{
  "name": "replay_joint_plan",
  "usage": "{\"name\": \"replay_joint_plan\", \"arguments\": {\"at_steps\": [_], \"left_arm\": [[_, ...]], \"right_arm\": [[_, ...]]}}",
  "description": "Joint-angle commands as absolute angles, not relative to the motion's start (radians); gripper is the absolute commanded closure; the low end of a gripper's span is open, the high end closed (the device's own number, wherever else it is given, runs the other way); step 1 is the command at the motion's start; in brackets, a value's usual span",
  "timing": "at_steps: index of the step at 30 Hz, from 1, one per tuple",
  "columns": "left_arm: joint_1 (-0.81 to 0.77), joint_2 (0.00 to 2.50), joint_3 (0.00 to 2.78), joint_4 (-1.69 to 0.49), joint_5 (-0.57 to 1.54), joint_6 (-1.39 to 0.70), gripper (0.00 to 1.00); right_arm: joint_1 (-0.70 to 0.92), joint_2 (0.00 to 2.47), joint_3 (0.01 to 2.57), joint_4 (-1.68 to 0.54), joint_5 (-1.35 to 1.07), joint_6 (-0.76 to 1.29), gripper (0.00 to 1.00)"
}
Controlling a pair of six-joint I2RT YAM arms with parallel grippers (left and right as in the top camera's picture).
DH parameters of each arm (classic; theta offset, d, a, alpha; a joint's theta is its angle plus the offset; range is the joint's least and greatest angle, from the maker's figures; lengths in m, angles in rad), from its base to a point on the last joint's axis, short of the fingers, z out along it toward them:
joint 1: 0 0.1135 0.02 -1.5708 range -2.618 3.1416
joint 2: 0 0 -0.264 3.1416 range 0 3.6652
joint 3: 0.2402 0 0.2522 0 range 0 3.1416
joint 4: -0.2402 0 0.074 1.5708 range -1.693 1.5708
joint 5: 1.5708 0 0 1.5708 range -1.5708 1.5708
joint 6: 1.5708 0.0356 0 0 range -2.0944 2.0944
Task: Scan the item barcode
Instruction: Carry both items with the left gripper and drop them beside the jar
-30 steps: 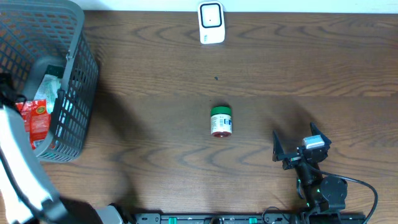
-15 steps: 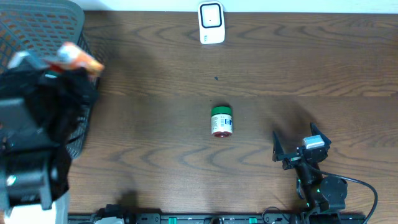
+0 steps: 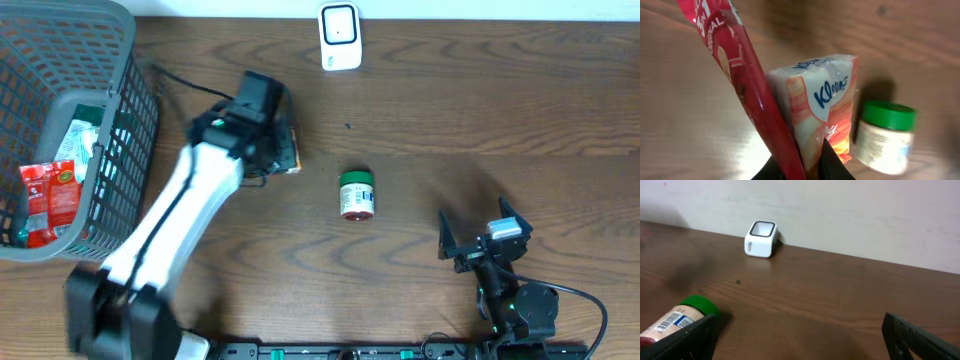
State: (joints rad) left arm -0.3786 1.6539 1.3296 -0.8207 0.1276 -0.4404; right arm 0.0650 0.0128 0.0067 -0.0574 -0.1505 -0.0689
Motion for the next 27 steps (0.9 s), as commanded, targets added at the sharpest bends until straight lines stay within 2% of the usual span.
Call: {"name": "replay_joint_plan", "arguments": {"at_steps": [1,10,11,14,17,19,27], "left_arm": [[-0.419,1.777,1.332,-0.801,0.112,-0.419,0.93],[-0.485,1.903,1.332,-0.757,0.112,-0.376,0.91],[-0.485,1.904,1.332,-0.761,0.112,-0.359,0.7],[-0.483,1.902,1.333,-0.771,0.112,-0.302,0.5],[-0.483,1.887,1.334,-0.781,0.112,-0.281,0.39],[-0.483,1.871,1.335,-0.783,0.112,-0.281,0.34],[-0.469,1.718,1.372,-0.806,0.111,-0.21,0.26]], "right_arm": [[0.065,0.009,0.006,-0.061,-0.159,-0.057,0.01],[0.065,0.009,0.006,-0.061,-0.159,-0.057,0.01],[0.065,0.009,0.006,-0.061,-0.159,-0.057,0.01],[0.065,0.009,0.006,-0.061,-0.159,-0.057,0.01],[0.065,0.009,0.006,-0.061,-0.159,-0.057,0.01],[0.065,0.009,0.006,-0.061,-0.159,-0.057,0.01],[0.065,0.009,0.006,-0.061,-0.159,-0.057,0.01]]}}
